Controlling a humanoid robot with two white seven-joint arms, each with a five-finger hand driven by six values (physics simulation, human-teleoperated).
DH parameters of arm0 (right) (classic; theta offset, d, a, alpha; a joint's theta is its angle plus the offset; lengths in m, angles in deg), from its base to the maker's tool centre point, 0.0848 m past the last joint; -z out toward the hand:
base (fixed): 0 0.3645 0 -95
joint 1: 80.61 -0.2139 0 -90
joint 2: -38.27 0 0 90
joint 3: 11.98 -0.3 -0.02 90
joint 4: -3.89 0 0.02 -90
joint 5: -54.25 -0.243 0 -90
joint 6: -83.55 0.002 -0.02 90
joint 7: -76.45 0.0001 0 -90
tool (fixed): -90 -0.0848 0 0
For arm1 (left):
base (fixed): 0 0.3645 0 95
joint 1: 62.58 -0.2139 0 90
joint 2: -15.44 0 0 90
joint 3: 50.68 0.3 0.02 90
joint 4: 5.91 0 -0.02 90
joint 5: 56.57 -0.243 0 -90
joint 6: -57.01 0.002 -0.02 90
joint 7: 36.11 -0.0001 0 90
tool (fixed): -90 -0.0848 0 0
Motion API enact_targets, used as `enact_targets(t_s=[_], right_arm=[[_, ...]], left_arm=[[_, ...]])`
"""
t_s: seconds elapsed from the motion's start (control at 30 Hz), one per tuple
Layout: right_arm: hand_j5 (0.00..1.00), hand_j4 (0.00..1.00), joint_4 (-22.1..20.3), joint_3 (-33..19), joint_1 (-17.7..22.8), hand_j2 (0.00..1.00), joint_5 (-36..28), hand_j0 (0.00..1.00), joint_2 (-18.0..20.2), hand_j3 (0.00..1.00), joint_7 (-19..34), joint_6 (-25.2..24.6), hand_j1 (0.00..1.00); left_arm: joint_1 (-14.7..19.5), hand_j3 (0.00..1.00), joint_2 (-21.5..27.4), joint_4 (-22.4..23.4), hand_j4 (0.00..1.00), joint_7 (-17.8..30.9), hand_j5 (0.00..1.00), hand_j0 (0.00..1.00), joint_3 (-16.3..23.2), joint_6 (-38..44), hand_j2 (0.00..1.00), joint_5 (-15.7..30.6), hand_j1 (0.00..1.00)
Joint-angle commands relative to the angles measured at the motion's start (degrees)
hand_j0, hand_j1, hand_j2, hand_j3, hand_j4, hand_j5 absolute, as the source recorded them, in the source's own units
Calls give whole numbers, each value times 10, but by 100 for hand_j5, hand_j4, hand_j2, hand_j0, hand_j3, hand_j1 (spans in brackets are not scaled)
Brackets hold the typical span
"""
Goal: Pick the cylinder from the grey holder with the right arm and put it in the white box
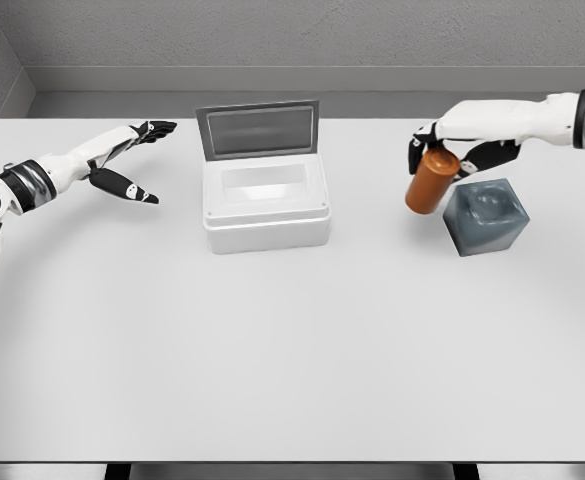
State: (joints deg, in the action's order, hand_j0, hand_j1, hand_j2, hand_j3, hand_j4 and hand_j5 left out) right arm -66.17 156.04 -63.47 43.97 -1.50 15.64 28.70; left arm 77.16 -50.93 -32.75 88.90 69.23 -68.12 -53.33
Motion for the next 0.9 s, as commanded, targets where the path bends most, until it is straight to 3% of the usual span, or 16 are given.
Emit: enact_targets(t_s=[0.0,0.87], right_arm=[[38,38,1,-1,0,38,-8,38,-5,38,0,-1,38],[38,38,18,3,-1,38,-33,38,-44,38,0,-1,38]], left_arm=[[0,100,0,-1,100,0,100,100,-2,1,100,5,100],[0,100,1,-1,100,0,100,100,-1,1,100,5,100]])
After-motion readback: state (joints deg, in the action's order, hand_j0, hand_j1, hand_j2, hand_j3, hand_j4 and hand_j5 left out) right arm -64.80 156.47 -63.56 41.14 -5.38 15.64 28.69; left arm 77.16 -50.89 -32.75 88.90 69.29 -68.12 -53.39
